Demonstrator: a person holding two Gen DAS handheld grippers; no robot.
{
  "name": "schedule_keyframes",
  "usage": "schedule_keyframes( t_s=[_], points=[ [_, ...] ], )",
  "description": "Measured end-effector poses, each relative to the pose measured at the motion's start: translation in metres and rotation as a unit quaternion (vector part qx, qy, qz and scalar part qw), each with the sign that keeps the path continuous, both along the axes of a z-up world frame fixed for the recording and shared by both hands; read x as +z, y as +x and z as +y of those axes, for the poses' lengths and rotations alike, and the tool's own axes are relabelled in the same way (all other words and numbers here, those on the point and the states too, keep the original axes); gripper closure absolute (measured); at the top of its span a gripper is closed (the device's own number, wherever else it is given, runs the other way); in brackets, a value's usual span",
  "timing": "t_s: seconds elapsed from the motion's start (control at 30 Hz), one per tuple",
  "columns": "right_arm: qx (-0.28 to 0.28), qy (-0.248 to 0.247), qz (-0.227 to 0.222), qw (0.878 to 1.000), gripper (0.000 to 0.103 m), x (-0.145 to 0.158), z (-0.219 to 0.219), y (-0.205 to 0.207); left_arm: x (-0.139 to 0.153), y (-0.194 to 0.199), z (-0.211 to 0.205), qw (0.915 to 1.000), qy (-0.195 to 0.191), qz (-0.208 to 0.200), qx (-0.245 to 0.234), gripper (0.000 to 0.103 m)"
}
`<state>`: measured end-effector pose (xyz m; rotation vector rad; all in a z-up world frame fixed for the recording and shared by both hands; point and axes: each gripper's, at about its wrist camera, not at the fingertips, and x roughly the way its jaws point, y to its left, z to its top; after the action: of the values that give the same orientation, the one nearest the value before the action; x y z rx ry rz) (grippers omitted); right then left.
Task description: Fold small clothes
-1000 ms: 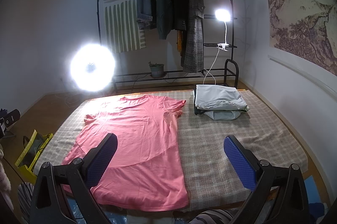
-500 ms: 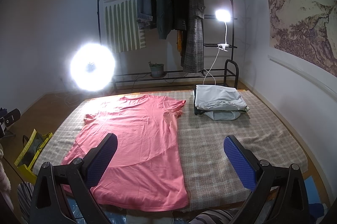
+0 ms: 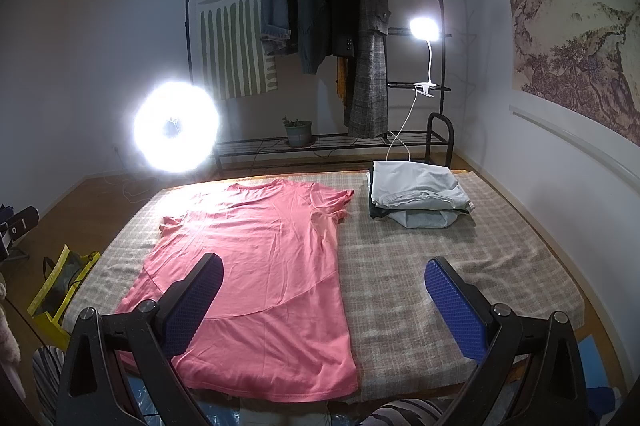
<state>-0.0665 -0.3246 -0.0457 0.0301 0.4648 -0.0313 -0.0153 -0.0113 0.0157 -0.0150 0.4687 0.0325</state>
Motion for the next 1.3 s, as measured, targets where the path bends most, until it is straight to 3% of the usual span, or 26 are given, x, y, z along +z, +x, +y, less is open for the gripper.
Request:
schedule_keyframes(
  t_s=[0.47, 0.67, 0.8, 0.9, 1.03, 1.2, 1.3],
  points=[
    [0.006, -0.004, 0.004, 1.0, 0.001, -0.004, 0.004, 0.009, -0.01, 0.01, 0.013, 0.9999, 0.002, 0.007, 0.009, 0.0],
    [0.02, -0.016, 0.002, 1.0, 0.001, 0.0, 0.018, 0.027, -0.031, 0.014, 0.045, 0.9987, -0.027, 0.013, 0.041, 0.0],
    [0.036, -0.017, -0.025, 0.999, 0.0, 0.007, 0.03, 0.04, -0.048, 0.016, 0.073, 0.9968, -0.034, 0.03, 0.066, 0.007],
    [0.072, 0.01, -0.043, 0.996, 0.0, 0.012, 0.036, 0.056, -0.063, 0.012, 0.087, 0.9947, -0.041, 0.046, 0.082, 0.017],
    [0.123, 0.041, -0.019, 0.991, 0.0, 0.016, 0.049, 0.087, -0.092, 0.006, 0.112, 0.9879, -0.08, 0.092, 0.095, 0.026],
    [0.174, 0.03, -0.013, 0.984, 0.001, 0.02, 0.08, 0.124, -0.119, -0.007, 0.133, 0.9752, -0.141, 0.131, 0.109, 0.03],
    [0.219, 0.042, 0.017, 0.975, 0.005, 0.018, 0.102, 0.156, -0.137, -0.003, 0.142, 0.9678, -0.162, 0.152, 0.118, 0.03]
  ],
)
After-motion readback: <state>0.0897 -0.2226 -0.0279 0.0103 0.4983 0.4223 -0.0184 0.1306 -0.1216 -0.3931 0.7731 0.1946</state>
